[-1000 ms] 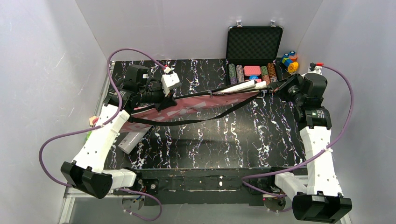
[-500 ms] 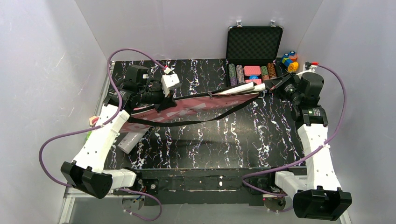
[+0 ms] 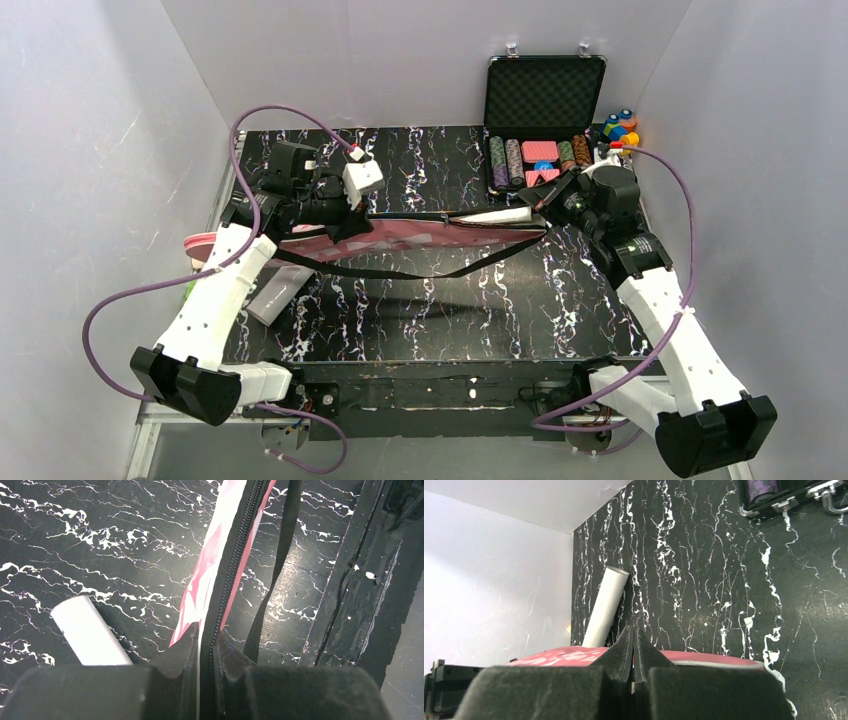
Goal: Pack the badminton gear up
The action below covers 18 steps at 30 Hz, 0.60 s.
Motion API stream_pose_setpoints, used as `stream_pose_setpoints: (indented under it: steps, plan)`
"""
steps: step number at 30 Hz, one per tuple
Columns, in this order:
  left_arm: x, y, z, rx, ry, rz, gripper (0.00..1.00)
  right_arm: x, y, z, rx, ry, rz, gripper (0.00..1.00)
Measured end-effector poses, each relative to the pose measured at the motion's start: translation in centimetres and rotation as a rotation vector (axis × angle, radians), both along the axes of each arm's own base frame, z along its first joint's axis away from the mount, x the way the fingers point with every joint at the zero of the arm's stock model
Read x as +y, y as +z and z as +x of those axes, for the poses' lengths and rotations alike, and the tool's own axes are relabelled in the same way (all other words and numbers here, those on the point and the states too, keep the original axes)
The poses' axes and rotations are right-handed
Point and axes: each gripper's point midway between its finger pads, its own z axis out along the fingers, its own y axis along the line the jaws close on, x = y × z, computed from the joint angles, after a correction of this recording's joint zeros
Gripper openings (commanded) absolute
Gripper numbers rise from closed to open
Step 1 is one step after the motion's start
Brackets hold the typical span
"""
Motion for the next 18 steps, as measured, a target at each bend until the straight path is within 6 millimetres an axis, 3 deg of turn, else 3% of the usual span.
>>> stream_pose_setpoints:
  steps: [4, 8, 14, 18]
  plan:
    - [-0.1, 0.0, 0.0, -0.001, -0.002, 0.0, 0.0, -0.5, -0.6, 0.1, 0.017, -0.032, -0.027, 0.01]
    - [-0.4, 0.0, -0.1, -0.002, -0.017, -0.008, 0.0, -2.3, -0.9, -0.2, 0.043, -0.088, -0.085, 0.01]
    - [-0.9, 0.6, 0.0, -0.027, -0.038, -0.036, 0.0, -6.7, 2.4, -0.9, -0.017, -0.206, -0.13, 0.01]
    - [-1.0, 0.7, 0.1, -0.03, -0.037, -0.04, 0.0, -7.5, 3.7, -1.6, -0.055, -0.226, -0.139, 0.01]
